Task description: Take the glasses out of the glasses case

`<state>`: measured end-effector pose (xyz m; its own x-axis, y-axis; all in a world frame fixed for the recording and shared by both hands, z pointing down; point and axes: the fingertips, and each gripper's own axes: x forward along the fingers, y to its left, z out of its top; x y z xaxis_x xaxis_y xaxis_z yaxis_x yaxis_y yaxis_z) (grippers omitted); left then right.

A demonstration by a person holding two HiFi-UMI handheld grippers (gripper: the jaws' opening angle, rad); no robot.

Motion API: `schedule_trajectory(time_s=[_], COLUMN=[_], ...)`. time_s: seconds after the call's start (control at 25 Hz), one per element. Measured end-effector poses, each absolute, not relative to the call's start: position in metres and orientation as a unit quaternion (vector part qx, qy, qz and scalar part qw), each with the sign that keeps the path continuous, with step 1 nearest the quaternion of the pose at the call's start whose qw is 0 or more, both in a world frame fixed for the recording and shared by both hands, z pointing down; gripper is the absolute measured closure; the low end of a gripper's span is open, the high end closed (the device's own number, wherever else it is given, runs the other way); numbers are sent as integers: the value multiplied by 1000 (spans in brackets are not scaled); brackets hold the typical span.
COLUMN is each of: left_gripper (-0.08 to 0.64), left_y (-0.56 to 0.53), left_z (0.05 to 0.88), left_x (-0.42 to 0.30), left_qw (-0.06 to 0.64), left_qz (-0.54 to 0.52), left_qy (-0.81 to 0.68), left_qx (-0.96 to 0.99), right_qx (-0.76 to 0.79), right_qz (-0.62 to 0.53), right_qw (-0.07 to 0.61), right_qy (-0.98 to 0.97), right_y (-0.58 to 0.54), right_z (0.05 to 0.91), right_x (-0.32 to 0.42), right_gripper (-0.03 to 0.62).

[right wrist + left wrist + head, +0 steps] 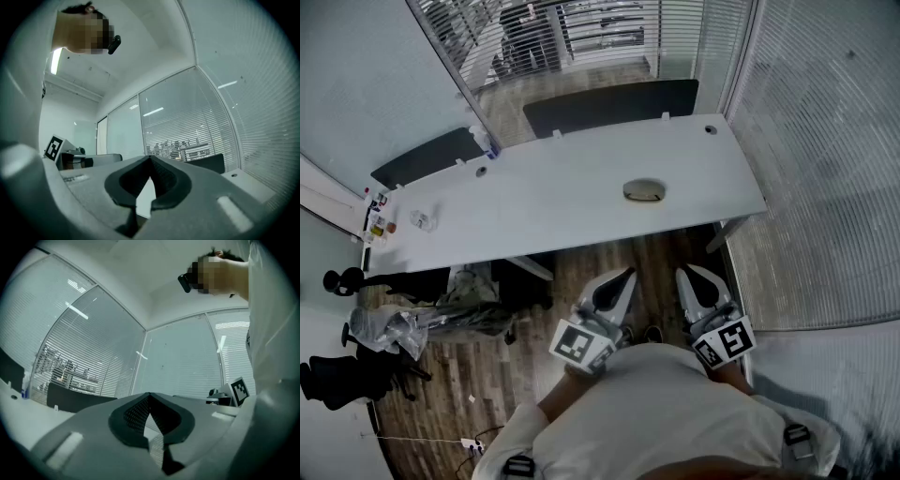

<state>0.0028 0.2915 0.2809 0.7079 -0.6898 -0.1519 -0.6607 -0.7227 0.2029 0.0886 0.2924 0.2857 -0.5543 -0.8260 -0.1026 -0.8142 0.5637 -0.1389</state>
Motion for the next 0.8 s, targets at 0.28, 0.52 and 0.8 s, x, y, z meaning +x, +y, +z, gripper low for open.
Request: schedule_trajectory(time_s=[0.28, 0.52, 0.8], left_gripper=[560, 560, 560], left_y=[288, 285, 280], left_z=[280, 287, 289], left_x=[3, 3, 8], left_qw=[67, 77, 77], left_qz=[-109, -106, -100], left_qy=[-367, -365, -362], left_qx=[922, 922, 924], right_qx=[-463, -462, -466], right_qz=[-29, -35, -54], right_qw=[72, 66, 83], right_qy=[883, 884, 879], right_y=[290, 287, 282], right_z=[287, 292, 293], right_x=[87, 86, 95], right_gripper=[594, 594, 594])
